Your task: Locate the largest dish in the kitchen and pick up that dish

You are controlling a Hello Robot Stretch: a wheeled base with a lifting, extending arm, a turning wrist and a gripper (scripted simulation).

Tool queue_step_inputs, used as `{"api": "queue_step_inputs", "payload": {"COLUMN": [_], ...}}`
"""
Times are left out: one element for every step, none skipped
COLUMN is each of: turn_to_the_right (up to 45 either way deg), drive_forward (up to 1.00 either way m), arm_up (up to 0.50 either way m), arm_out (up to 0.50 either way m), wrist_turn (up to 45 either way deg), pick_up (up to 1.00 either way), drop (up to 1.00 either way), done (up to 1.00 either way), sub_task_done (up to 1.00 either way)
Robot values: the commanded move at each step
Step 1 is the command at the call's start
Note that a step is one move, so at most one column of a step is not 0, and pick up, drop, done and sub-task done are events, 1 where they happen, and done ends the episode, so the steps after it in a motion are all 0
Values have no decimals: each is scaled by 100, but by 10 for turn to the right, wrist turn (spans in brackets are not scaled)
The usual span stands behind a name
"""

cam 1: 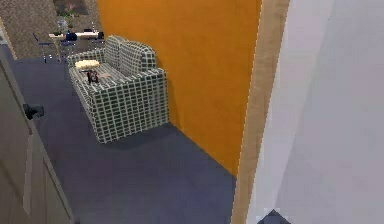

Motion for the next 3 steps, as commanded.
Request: {"api": "queue_step_inputs", "payload": {"turn_to_the_right": [0,60,0], "drive_forward": [10,0,45], "arm_up": [0,0,0], "arm_out": [0,0,0], "wrist_turn": [0,0,0], "pick_up": [0,0,0], "drop": [0,0,0], "done": [0,0,0], "sub_task_done": [0,0,0]}}
